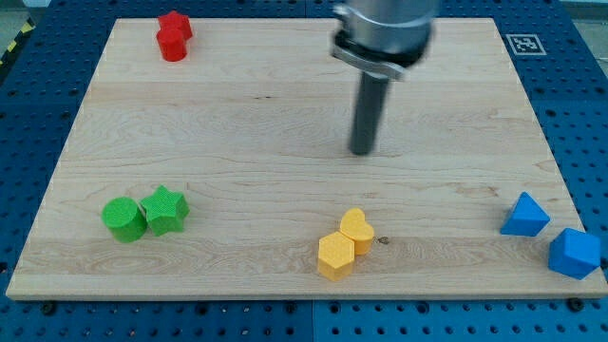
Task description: Push the green circle and green star to the center
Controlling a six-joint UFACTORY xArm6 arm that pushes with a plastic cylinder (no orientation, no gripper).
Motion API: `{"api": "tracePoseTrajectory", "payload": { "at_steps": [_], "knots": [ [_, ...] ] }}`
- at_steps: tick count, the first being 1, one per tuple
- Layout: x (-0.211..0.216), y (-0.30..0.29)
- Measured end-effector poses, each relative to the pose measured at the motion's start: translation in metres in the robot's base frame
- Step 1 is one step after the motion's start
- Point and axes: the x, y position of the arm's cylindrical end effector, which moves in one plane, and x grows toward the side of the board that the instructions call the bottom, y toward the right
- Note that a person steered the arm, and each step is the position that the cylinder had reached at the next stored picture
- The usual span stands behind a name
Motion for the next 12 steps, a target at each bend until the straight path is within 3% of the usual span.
{"api": "tracePoseTrajectory", "payload": {
  "at_steps": [2,3,4,5,6,9,12],
  "knots": [
    [-0.019,-0.237],
    [0.016,-0.339],
    [0.044,-0.342],
    [0.111,-0.341],
    [0.128,-0.341],
    [0.128,-0.247],
    [0.124,-0.218]
  ]
}}
